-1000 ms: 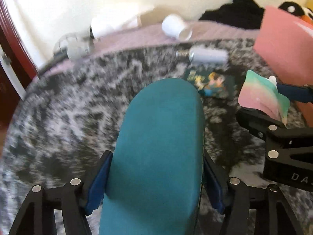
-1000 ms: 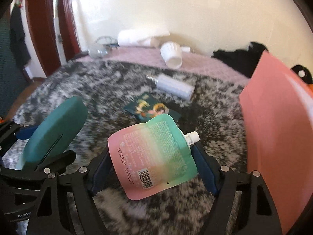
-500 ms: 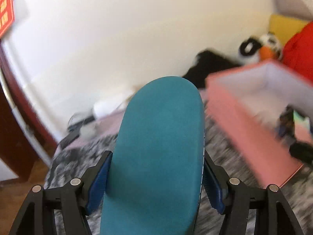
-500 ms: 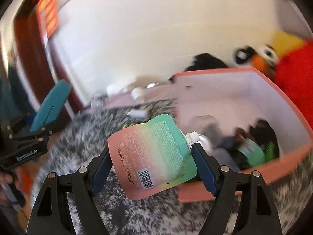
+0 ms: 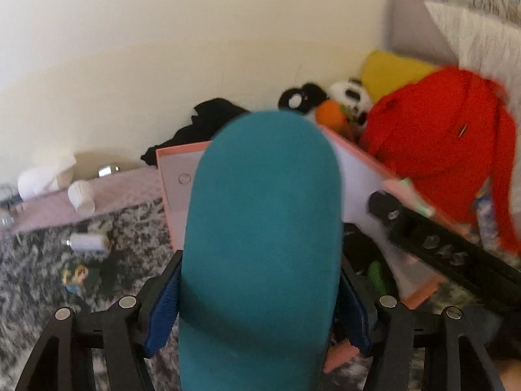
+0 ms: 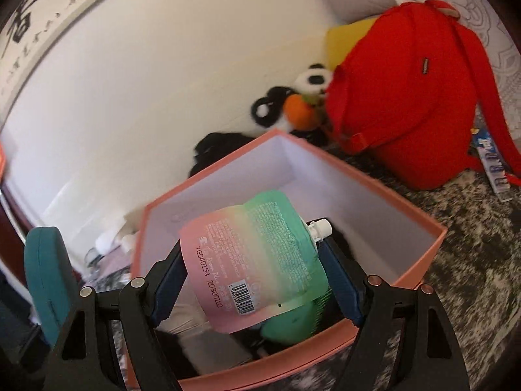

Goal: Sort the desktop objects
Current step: 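Carry case and pouch over the pink box and open both tools, then withdraw both tools from the box toward the lamp parts on the bed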

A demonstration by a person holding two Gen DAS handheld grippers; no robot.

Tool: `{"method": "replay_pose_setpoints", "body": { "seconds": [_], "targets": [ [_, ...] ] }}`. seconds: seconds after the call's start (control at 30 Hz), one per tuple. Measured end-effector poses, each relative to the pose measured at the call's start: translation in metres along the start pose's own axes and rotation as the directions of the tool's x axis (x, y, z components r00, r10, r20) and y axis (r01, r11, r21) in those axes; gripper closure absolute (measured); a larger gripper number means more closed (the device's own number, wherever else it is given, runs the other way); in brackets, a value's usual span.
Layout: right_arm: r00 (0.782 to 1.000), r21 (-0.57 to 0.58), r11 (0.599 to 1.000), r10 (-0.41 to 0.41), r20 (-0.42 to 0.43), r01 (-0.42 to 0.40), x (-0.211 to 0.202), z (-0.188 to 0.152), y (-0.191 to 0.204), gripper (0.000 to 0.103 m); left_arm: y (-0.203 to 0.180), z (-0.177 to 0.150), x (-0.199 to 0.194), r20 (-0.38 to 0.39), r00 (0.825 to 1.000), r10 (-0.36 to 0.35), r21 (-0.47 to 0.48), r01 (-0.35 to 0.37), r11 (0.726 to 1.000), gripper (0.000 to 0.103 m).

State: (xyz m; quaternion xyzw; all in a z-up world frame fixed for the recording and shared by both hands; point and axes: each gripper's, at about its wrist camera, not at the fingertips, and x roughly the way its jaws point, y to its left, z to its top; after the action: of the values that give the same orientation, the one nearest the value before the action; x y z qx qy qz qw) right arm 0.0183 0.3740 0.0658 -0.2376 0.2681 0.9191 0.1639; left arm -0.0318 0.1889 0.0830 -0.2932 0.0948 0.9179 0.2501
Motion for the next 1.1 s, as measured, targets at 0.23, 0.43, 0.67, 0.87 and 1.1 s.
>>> {"method": "replay_pose_setpoints", "body": {
  "seconds": [0.23,0.43,0.67,0.87,1.1],
  "targets": [
    [0.999,0.058,0.998,0.026,-0.033,-0.024,0.011,-0.010,0.003,0.020,-0.007,-0.003,0.017,-0.023,1.000,0.009,0.010,-0.009,1.000,0.033],
    [0.999,0.002,0.999,0.038,-0.019,-0.038,0.006,-0.019,0.026,0.020,-0.016,-0.005,0.013,-0.009,1.000,-0.005,0.009,0.005,1.000,0.033],
    [1.000,0.051,0.999,-0.001,-0.003,0.001,0.004,-0.019,0.014,0.019,-0.024,-0.008,0.015,0.042,0.999,-0.002,0.027,0.001,1.000,0.032],
    [0.999,0.060,0.998,-0.030,-0.038,0.032,0.013,-0.022,0.009,0.005,-0.027,-0.010,0.021,0.056,0.997,0.044,0.062,-0.048,0.997,0.005],
    [1.000,0.069,0.997,-0.026,-0.017,0.027,0.009,-0.020,0.008,0.001,-0.024,-0.007,0.016,0.057,0.998,0.025,0.052,-0.028,0.998,0.005]
  ]
}}
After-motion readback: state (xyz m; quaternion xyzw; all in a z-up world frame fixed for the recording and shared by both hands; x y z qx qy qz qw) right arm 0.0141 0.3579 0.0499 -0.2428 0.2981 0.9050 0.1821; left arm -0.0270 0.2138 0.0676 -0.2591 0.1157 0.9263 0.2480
